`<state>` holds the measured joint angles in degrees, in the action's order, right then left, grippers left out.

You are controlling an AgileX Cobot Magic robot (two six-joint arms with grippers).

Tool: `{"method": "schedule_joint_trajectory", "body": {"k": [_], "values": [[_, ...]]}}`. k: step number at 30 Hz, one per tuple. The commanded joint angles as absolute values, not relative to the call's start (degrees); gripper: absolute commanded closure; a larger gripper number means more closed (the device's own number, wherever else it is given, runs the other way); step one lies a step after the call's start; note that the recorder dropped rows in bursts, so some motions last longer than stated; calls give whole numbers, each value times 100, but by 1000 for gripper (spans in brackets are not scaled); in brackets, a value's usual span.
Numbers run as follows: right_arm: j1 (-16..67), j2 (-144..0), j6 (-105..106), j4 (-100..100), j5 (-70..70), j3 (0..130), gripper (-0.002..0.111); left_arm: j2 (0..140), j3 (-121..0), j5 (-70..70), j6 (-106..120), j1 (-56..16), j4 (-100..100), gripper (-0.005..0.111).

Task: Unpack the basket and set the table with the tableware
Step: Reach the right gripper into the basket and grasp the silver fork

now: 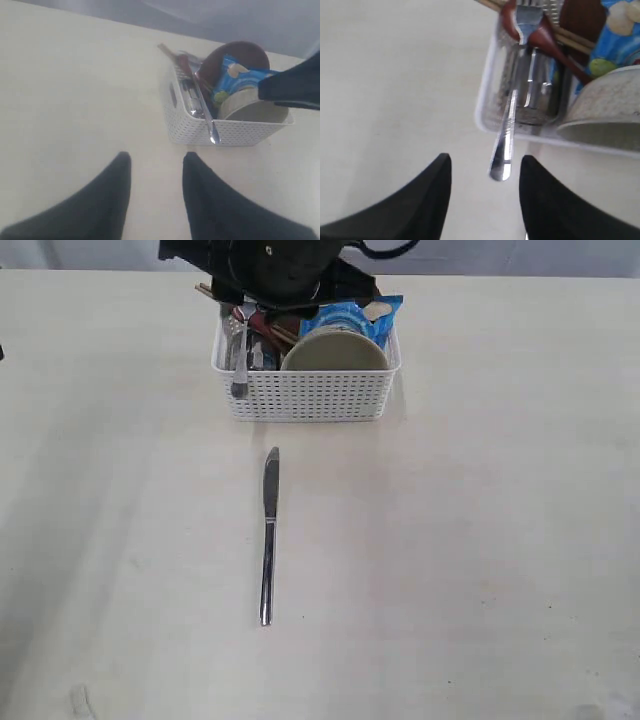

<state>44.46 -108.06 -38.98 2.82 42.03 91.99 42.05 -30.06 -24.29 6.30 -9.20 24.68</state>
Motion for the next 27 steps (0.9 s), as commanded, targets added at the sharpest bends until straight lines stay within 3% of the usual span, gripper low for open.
{"method": "schedule_joint_trajectory", "body": {"k": [1, 10, 27], "values": [[4339, -11794, -3196, 317, 5645, 10570, 67, 4195, -2977, -2443, 636, -926, 2465, 73], [4339, -12853, -3037, -67, 5794, 11739, 68, 4195, -2977, -2433, 636, -926, 2465, 73], [4339, -13245, -3163, 676, 5720, 11783, 68, 4195, -2977, -2452, 636, -926, 2482, 73]]}}
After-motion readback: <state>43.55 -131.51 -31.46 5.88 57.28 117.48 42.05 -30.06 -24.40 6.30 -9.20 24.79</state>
